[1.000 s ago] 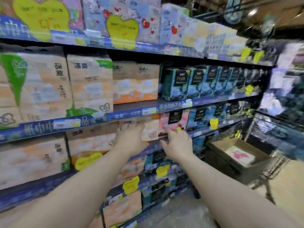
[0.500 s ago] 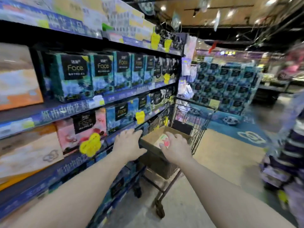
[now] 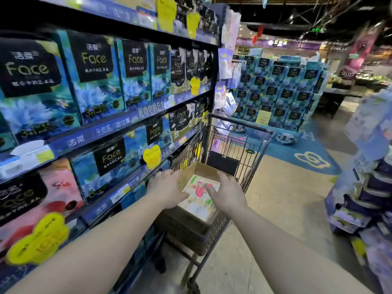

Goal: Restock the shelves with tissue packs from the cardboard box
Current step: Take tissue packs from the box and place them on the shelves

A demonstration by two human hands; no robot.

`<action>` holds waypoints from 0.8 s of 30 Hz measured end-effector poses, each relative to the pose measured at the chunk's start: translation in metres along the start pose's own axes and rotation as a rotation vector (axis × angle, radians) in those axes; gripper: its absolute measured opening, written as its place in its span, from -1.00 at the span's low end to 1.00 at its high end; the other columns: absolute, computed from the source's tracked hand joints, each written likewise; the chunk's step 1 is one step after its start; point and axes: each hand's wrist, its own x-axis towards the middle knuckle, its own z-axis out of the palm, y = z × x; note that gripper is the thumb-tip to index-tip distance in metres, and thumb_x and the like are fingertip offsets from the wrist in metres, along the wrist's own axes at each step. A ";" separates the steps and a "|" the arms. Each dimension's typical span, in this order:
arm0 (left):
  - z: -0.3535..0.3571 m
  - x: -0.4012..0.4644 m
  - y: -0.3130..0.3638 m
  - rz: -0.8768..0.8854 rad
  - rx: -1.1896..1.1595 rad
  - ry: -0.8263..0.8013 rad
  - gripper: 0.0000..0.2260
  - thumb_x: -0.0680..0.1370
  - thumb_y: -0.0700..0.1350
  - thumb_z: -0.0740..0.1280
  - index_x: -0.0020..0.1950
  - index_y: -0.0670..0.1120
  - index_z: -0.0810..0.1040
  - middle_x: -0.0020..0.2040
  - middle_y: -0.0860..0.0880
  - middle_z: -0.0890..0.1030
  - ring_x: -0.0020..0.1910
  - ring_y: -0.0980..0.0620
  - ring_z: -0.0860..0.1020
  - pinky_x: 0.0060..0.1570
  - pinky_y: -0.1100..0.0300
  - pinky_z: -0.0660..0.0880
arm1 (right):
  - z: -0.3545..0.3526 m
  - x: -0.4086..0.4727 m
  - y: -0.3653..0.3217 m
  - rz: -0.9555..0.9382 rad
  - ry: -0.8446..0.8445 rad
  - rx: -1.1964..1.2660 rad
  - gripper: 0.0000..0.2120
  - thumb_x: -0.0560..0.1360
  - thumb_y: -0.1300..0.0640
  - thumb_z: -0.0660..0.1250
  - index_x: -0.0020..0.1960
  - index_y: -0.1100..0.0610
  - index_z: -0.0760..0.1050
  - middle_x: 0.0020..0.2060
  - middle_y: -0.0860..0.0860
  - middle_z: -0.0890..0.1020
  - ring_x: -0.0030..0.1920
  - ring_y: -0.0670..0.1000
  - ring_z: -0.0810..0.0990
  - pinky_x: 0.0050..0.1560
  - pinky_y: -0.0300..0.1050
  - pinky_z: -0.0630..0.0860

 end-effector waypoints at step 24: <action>0.153 0.307 -0.024 -0.203 -0.154 -0.360 -0.37 0.42 0.20 0.39 0.42 0.03 0.32 0.27 -0.11 0.49 0.19 -0.16 0.50 0.15 -0.02 0.50 | 0.127 0.318 0.106 0.214 -0.389 0.003 -0.37 0.54 -0.17 0.26 0.50 0.04 0.17 0.31 0.16 0.45 0.27 0.21 0.47 0.22 0.07 0.47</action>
